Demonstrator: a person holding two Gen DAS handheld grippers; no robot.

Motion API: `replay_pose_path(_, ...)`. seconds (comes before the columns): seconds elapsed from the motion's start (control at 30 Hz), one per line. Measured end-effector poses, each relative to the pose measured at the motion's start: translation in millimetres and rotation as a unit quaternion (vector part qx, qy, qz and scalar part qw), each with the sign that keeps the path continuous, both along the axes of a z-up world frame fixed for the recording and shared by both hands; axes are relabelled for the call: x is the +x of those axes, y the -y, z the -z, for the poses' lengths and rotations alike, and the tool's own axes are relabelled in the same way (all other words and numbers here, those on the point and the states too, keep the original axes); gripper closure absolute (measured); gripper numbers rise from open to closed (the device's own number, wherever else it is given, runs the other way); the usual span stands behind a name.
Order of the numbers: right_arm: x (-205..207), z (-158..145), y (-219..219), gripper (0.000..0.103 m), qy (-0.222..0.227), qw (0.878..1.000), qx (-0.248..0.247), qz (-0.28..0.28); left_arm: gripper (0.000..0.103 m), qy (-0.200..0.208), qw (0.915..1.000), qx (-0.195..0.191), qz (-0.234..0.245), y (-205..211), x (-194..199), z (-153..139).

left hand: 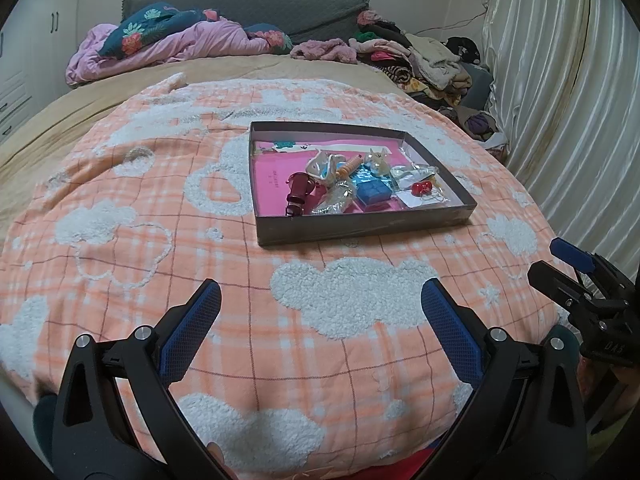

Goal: Organize jewelry

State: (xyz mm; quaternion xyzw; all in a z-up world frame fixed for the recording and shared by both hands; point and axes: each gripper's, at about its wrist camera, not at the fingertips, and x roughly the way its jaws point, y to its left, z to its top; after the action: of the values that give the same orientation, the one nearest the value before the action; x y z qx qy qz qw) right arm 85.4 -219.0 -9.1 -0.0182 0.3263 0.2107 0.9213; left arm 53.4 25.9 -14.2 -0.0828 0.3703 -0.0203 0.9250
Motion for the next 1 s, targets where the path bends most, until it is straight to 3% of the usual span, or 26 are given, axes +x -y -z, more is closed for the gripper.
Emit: replay_pose_path(1.0, -1.4, -0.5, -2.0, 0.004, 0.001, 1.0, -0.001, -0.002, 0.009, 0.003, 1.0, 0.004, -0.002, -3.3, -4.0, -5.3)
